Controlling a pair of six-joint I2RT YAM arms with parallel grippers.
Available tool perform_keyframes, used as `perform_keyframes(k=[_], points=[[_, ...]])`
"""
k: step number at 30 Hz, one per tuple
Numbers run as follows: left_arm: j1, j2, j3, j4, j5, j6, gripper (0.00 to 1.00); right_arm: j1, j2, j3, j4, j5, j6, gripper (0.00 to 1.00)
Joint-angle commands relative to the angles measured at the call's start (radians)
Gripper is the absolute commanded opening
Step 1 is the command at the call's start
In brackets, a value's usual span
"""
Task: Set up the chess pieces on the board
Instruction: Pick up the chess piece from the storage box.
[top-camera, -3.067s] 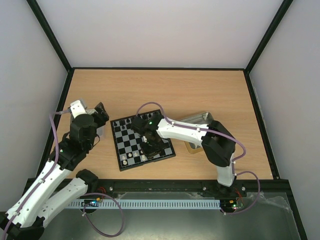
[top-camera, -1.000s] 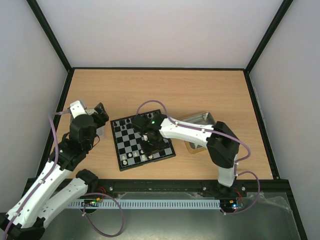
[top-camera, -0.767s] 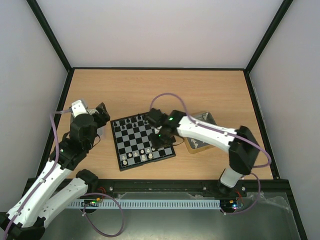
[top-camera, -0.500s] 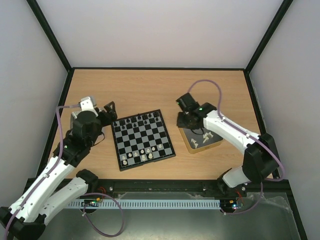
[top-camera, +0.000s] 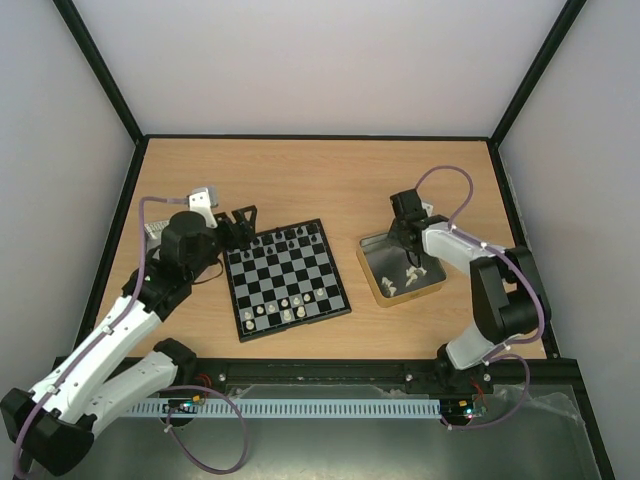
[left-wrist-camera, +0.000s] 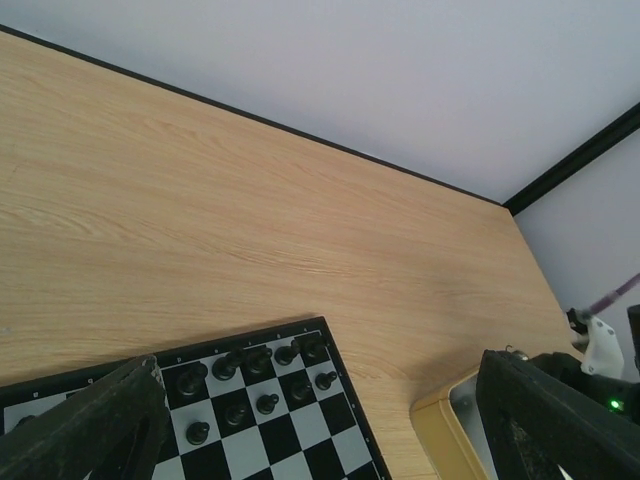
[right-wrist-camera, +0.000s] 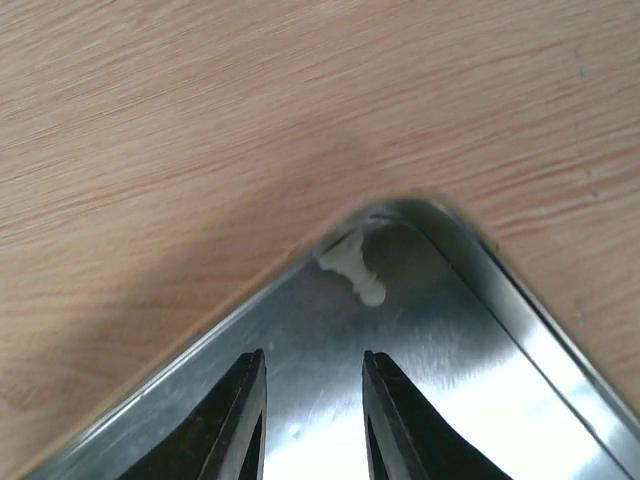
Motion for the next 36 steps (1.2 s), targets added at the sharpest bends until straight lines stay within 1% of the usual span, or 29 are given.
perform_keyframes(k=[1,5,15,21,26,28,33,36], points=[[0.007,0.008,-0.007,0.035,0.033,-0.005,0.86,-0.057,0.052,-0.012,0.107,0.014,-0.075,0.26],[0.006,0.013,-0.006,0.041,0.04,-0.009,0.86,-0.092,0.076,-0.028,0.145,-0.02,-0.106,0.26],[0.006,0.024,-0.001,0.041,0.051,-0.018,0.86,-0.115,0.138,-0.047,0.219,-0.069,-0.154,0.25],[0.007,0.023,-0.001,0.037,0.053,-0.02,0.86,-0.119,0.141,-0.067,0.254,-0.106,-0.181,0.2],[0.006,0.025,-0.001,0.04,0.056,-0.024,0.86,-0.119,0.119,-0.074,0.264,-0.142,-0.189,0.1],[0.006,0.025,0.0,0.04,0.056,-0.024,0.86,-0.119,0.109,-0.076,0.264,-0.149,-0.189,0.09],[0.006,0.028,-0.003,0.041,0.057,-0.027,0.86,-0.119,0.083,-0.084,0.275,-0.136,-0.183,0.1],[0.006,0.032,-0.004,0.043,0.059,-0.03,0.86,-0.119,0.086,-0.081,0.279,-0.1,-0.177,0.19]])
